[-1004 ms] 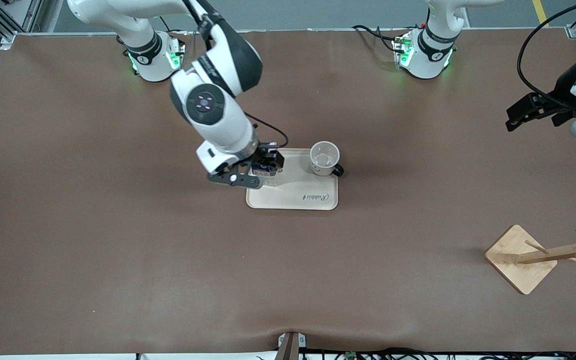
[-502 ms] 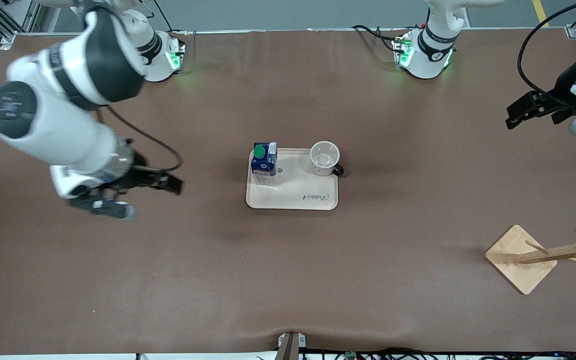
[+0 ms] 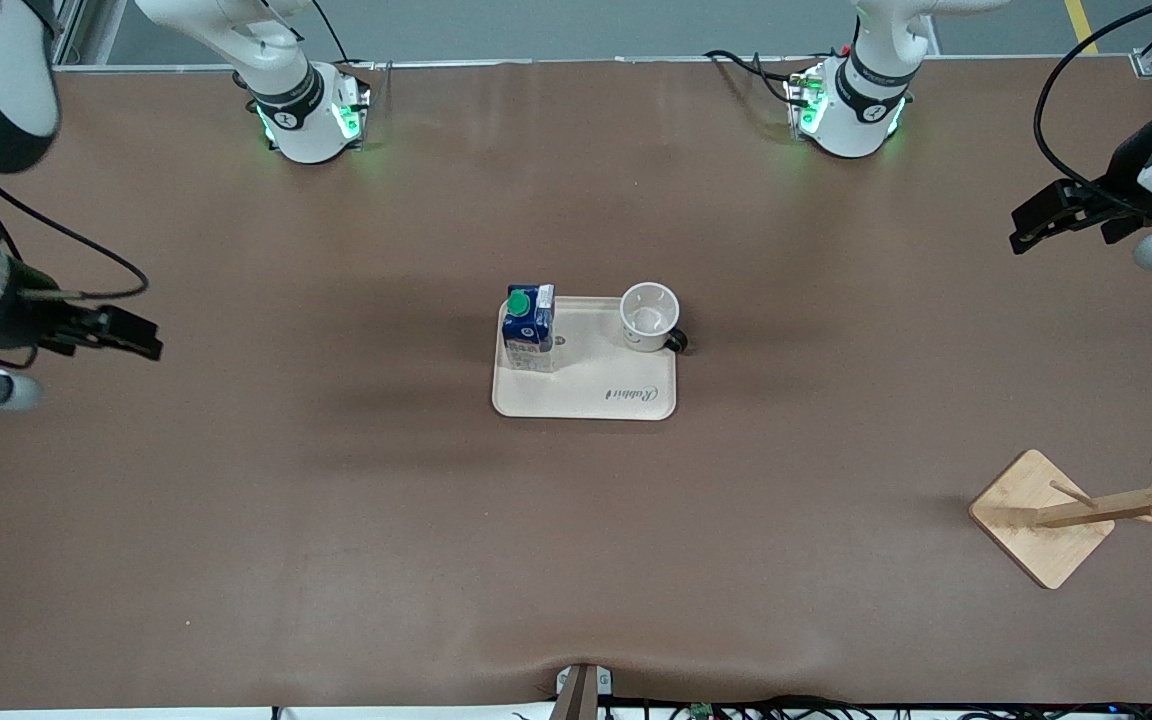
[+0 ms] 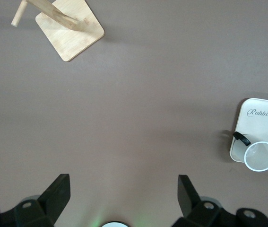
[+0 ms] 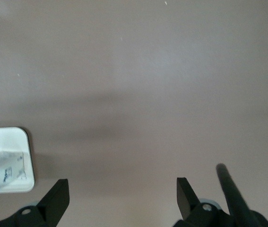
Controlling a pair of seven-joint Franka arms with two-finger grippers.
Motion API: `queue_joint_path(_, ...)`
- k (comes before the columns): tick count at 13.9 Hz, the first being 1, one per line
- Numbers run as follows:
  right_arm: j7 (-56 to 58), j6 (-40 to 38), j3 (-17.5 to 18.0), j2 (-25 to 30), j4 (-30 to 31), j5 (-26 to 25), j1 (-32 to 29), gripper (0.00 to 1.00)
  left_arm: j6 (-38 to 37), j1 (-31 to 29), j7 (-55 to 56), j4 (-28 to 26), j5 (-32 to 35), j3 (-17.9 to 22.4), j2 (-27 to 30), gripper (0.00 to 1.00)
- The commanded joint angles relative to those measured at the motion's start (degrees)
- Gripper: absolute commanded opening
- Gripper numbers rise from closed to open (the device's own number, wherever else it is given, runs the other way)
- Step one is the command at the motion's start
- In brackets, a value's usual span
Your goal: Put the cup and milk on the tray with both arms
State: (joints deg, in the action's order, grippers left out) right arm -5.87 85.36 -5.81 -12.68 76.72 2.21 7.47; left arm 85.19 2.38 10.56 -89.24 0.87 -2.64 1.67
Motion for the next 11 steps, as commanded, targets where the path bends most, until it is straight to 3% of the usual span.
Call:
queue_joint_path(1,1.0,1.5,1.2,12.6,15.4,-1.2,-0.7,1.0,-0.7,0.3,0.5,-0.2,-0.3,0.3,1.0,1.0)
queue_joint_path(4,1.5,0.9,1.2,14.0,16.3,-1.2,-0.9,1.0,-0.7,0.6,1.0,-0.1,-0.5,0.2,0.7,1.0)
queue_joint_path(7,1.5,-4.0,1.2,13.2,6.0,-1.7,-0.8,1.0,-0.8,0.3,1.0,2.3,-0.3,0.4,-0.6,1.0)
queue_joint_path(11,1.7,-4.7,1.1,13.6,8.0,-2.4,-2.5,1.0,-0.9,0.3,1.8,2.4,0.0,0.4,-0.8,1.0)
